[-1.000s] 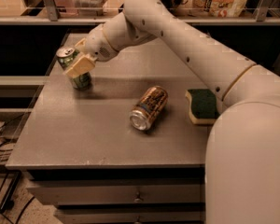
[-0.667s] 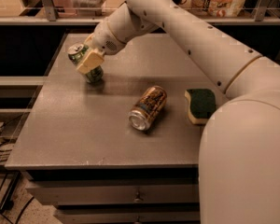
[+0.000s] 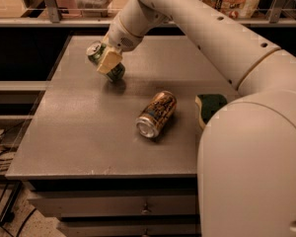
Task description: Knock green can over
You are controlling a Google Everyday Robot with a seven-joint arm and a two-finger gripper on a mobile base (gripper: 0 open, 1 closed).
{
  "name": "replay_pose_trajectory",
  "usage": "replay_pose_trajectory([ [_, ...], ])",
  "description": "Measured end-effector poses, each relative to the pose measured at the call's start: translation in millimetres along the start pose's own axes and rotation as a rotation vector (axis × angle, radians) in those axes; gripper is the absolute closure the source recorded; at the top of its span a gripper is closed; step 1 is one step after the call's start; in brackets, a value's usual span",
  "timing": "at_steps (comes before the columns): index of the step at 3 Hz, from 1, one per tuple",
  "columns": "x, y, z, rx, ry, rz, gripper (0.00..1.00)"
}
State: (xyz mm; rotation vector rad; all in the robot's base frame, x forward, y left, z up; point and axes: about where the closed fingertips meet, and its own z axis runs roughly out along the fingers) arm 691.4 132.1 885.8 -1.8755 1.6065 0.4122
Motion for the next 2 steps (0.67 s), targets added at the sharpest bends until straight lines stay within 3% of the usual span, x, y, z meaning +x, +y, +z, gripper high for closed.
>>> replay_pose_trajectory([
  [1, -0.1, -0.1, -0.2, 0.0, 0.0, 0.0, 0.36],
  [2, 14.0, -7.1, -0.1, 0.016, 0.097, -0.037, 0.13],
])
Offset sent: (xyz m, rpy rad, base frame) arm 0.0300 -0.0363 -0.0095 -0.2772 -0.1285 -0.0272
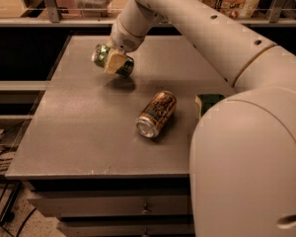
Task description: Knock green can over
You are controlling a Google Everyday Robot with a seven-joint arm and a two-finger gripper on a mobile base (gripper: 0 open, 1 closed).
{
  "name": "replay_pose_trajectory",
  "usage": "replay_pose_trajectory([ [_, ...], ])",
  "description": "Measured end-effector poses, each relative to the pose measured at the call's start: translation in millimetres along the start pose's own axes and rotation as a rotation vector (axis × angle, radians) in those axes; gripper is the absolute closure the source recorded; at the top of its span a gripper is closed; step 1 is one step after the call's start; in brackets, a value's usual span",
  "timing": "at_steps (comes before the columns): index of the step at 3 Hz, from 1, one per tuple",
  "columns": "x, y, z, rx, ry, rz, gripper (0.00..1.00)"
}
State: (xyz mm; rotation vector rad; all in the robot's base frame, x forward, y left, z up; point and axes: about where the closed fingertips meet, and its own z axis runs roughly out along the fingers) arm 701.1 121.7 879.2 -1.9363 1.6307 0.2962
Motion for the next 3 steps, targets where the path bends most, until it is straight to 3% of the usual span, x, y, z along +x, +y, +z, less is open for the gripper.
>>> replay_pose_trajectory([
  [1, -1.5, -3.1, -2.6, 0.011, 0.062, -0.055, 0.0],
  [3, -13.1, -0.9, -4.4, -0.004, 0.057, -0.091, 0.0],
])
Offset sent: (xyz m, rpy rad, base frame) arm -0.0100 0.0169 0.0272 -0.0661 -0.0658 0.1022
